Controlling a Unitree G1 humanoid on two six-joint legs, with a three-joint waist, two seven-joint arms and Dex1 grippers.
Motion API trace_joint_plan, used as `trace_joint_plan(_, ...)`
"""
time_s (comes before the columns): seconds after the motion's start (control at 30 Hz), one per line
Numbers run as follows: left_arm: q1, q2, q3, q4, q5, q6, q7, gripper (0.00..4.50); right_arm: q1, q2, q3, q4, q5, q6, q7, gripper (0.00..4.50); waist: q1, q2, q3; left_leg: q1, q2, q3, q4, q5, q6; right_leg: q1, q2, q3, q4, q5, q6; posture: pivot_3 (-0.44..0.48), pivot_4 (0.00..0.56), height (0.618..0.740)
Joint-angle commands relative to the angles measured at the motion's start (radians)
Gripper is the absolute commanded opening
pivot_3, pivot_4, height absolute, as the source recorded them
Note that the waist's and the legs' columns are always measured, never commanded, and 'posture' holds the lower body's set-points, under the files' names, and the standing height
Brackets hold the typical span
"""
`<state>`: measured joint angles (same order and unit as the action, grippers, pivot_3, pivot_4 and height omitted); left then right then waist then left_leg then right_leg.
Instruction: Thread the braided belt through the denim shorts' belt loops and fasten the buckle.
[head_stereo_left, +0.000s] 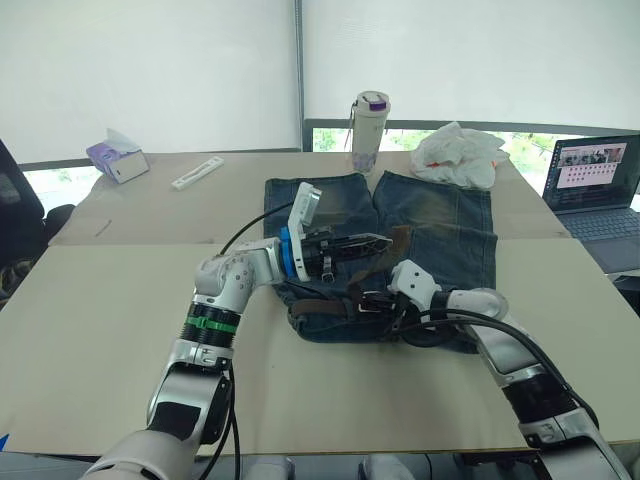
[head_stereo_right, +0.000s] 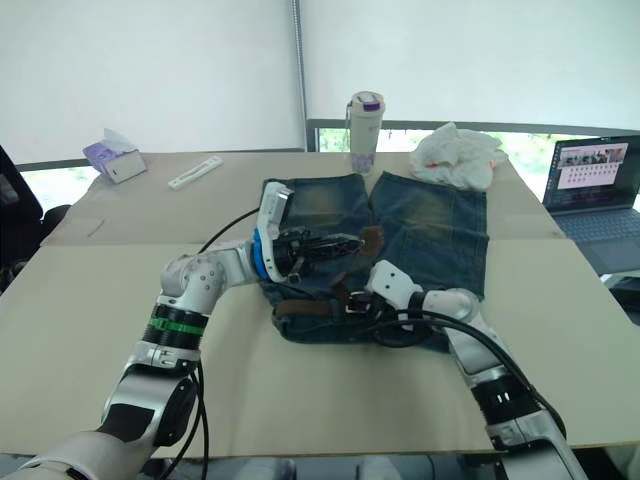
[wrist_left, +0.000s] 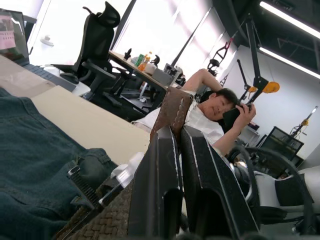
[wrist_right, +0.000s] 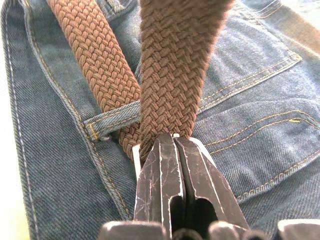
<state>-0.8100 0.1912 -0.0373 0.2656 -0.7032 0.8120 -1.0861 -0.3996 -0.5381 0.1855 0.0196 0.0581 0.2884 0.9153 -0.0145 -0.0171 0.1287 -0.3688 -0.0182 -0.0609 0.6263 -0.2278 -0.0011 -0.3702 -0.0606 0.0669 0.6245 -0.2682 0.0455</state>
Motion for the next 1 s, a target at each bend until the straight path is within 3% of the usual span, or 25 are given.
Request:
trace_joint_plan(0.03,0.000,-0.010,-0.006,0.002,0.016,-0.028,-0.005,0.00,0.041,-0.016,-0.042,-0.072,0.066,0.043,0.021,0.03,-0.001,0.000,0.000,0.000,0.000,0.000,0.000,0.000,0.000,0.000,0.000,0.000,0.000,0.000,0.000,0.000,0.150,0.740)
trace_joint_plan(0.4,-0.014,-0.056,0.010,0.045,0.037,-0.073,0.028,0.00,0.148,-0.032,-0.228,-0.313,0.249,0.190,-0.056,0.03,-0.001,0.000,0.003,-0.001,0.000,0.000,0.000,0.000,0.000,-0.002,0.000,0.000,0.000,0.000,0.000,0.000,0.150,0.740)
trace_joint_plan(0.67,-0.016,-0.102,0.038,0.024,0.015,-0.058,0.065,0.00,0.249,-0.003,-0.358,-0.562,0.406,0.404,-0.214,2.60,-0.002,-0.001,0.003,-0.002,0.000,0.000,0.000,0.000,0.000,-0.002,0.000,0.000,0.000,-0.002,0.003,0.000,0.150,0.740)
trace_joint_plan(0.83,-0.026,-0.131,0.052,0.032,0.020,-0.069,0.101,0.00,0.221,0.008,-0.426,-0.674,0.524,0.541,-0.319,2.60,-0.001,0.000,0.004,-0.002,0.000,0.000,0.000,0.000,0.000,-0.002,0.000,0.001,0.000,-0.002,0.004,0.000,0.150,0.740)
trace_joint_plan(1.0,-0.035,-0.164,0.080,0.023,0.007,-0.062,0.151,0.00,0.181,0.025,-0.401,-0.732,0.562,0.619,-0.422,2.60,0.000,0.000,0.004,-0.003,0.000,-0.001,-0.001,0.000,0.000,-0.003,0.000,0.001,0.000,-0.003,0.006,0.000,0.150,0.740)
